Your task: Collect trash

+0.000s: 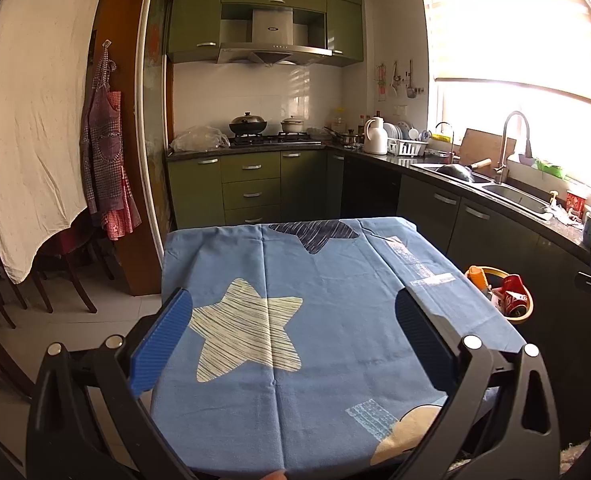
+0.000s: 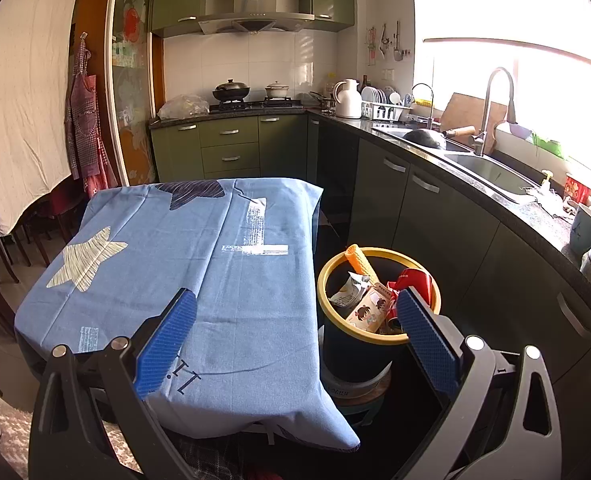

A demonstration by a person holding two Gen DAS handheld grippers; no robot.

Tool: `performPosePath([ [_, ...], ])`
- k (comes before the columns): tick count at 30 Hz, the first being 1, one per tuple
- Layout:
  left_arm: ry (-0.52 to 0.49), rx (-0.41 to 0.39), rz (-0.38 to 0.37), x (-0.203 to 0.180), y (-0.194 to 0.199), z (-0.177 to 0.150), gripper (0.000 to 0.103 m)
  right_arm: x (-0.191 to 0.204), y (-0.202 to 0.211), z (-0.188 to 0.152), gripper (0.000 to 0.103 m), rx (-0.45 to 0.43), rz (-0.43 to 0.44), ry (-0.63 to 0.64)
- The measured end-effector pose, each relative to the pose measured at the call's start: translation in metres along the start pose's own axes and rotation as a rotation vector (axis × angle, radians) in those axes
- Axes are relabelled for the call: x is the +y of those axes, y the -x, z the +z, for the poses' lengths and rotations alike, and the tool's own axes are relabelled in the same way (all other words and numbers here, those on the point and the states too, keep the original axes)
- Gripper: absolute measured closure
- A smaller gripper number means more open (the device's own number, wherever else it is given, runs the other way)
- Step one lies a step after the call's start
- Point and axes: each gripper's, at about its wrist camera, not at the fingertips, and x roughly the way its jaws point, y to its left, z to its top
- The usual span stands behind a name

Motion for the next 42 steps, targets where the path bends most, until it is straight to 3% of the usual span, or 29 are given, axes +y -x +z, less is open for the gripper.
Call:
performPosePath([
  [42,-0.033,0.027,-0.027,-0.0065,-0.006,-0.0025,0.006,0.0029,-0.004,-0.0034,0.004,0.008,0.002,0.001],
])
